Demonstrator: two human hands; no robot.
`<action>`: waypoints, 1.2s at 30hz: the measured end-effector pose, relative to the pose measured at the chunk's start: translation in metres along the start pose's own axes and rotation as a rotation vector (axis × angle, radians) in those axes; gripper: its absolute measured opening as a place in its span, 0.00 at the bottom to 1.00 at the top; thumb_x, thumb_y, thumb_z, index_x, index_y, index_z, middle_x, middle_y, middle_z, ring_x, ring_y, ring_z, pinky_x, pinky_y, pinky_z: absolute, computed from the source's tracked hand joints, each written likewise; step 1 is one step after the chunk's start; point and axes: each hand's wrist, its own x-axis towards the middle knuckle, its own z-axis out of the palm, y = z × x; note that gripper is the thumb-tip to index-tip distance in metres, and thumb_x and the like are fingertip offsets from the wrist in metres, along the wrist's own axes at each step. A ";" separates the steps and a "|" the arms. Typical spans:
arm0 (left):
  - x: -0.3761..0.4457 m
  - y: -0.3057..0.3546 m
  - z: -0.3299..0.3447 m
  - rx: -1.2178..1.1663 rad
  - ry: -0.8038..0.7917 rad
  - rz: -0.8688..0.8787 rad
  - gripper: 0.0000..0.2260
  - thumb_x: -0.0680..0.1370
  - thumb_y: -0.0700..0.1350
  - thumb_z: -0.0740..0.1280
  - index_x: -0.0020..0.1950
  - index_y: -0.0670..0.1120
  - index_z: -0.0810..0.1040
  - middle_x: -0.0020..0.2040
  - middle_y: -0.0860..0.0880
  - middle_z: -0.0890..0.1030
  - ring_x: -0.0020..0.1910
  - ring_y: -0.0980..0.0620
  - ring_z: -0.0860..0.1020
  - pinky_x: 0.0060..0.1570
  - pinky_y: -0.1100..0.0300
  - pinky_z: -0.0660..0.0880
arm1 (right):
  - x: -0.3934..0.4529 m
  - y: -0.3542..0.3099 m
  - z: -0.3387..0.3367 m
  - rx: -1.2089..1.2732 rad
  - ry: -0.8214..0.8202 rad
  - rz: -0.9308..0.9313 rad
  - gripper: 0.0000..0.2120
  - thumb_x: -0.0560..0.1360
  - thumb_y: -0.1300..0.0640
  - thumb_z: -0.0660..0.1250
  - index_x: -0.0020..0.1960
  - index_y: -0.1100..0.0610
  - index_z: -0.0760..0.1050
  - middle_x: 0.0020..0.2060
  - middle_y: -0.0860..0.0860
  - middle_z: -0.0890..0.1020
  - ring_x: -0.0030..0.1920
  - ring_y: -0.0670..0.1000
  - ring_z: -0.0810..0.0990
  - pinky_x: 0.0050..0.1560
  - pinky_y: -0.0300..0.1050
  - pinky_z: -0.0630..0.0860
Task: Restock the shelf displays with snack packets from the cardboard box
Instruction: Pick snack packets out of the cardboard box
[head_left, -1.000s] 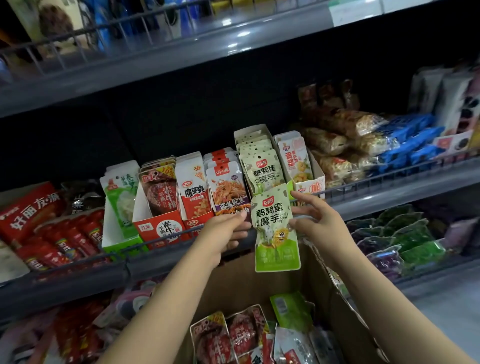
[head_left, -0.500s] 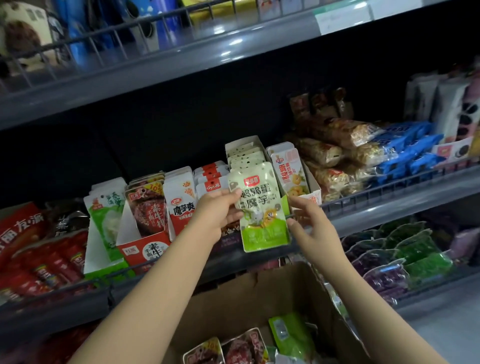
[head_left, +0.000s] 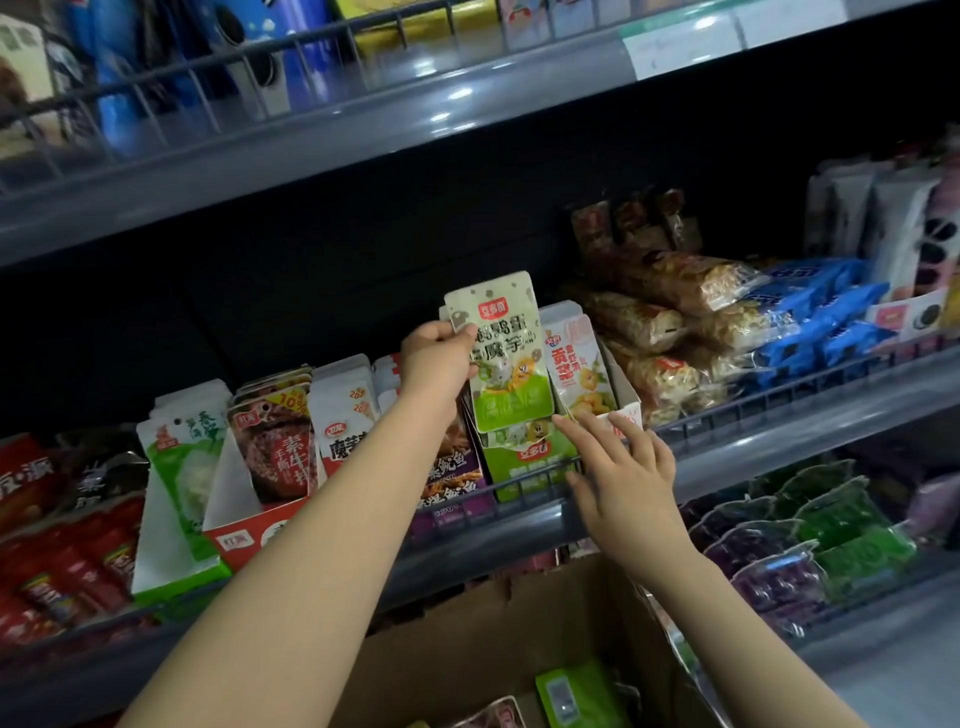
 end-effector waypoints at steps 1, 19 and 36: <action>0.001 -0.006 0.002 0.050 -0.013 -0.015 0.07 0.78 0.44 0.67 0.54 0.44 0.75 0.50 0.48 0.78 0.38 0.52 0.78 0.49 0.57 0.79 | 0.000 0.001 0.000 0.004 0.003 -0.002 0.25 0.73 0.52 0.60 0.70 0.44 0.64 0.68 0.47 0.72 0.69 0.52 0.58 0.68 0.54 0.51; -0.019 -0.059 -0.007 0.328 0.012 0.084 0.15 0.76 0.45 0.69 0.61 0.43 0.75 0.56 0.47 0.76 0.48 0.53 0.72 0.46 0.62 0.68 | -0.002 -0.003 -0.005 0.021 -0.104 0.002 0.32 0.76 0.52 0.64 0.75 0.42 0.54 0.74 0.45 0.61 0.74 0.53 0.52 0.72 0.55 0.49; -0.139 -0.166 -0.082 0.168 -0.075 0.079 0.06 0.79 0.42 0.63 0.53 0.50 0.78 0.50 0.51 0.79 0.46 0.57 0.78 0.43 0.68 0.75 | -0.048 -0.046 0.013 0.436 -0.268 -0.018 0.10 0.74 0.58 0.69 0.54 0.53 0.80 0.47 0.48 0.81 0.48 0.46 0.77 0.51 0.40 0.73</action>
